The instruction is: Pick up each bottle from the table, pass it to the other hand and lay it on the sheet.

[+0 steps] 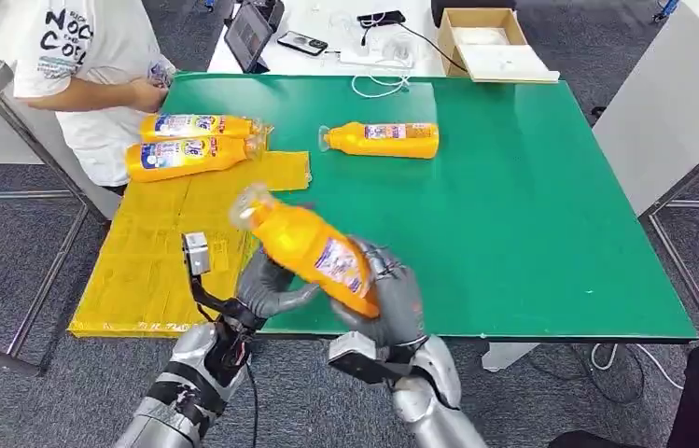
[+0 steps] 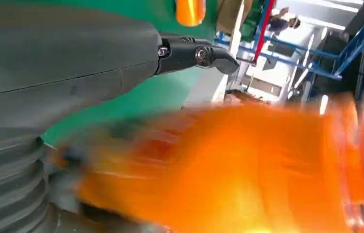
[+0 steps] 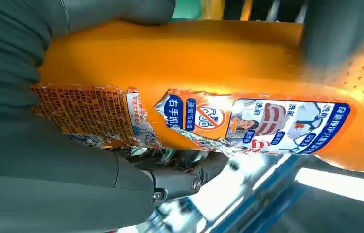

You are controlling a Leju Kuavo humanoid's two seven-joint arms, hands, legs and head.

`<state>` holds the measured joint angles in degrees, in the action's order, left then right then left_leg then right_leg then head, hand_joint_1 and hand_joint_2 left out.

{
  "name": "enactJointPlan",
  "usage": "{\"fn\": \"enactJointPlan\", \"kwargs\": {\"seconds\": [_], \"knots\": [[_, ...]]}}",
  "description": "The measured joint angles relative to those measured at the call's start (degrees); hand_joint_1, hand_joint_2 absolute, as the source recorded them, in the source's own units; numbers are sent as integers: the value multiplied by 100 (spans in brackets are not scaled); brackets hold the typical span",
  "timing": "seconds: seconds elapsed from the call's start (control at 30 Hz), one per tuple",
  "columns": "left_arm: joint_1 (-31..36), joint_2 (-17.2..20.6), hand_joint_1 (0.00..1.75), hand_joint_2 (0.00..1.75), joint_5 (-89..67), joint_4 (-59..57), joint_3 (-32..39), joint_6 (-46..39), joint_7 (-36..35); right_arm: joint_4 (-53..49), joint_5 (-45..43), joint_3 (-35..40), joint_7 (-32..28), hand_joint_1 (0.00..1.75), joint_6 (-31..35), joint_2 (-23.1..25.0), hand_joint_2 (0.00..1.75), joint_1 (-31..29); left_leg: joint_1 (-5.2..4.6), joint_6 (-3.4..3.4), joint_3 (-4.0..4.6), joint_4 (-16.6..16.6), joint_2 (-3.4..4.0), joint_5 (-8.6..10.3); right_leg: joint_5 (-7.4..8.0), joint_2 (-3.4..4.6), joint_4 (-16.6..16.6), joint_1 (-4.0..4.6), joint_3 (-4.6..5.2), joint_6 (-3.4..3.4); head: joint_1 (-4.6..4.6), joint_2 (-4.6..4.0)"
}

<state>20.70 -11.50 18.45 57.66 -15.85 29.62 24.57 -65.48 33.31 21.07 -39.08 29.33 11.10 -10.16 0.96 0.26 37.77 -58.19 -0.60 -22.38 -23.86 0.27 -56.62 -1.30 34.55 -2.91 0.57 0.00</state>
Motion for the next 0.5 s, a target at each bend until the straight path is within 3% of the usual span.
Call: {"fn": "enactJointPlan", "kwargs": {"seconds": [0.5], "knots": [[13, 96, 0, 175, 31, -164, -168, 2, -35, 1026, -52, 452, 96, 175, 9, 312, 175, -318, 0, -1, 0, 0, 2, 1, 0, 2, 0, 0, 3, 0, 2, 0]]}}
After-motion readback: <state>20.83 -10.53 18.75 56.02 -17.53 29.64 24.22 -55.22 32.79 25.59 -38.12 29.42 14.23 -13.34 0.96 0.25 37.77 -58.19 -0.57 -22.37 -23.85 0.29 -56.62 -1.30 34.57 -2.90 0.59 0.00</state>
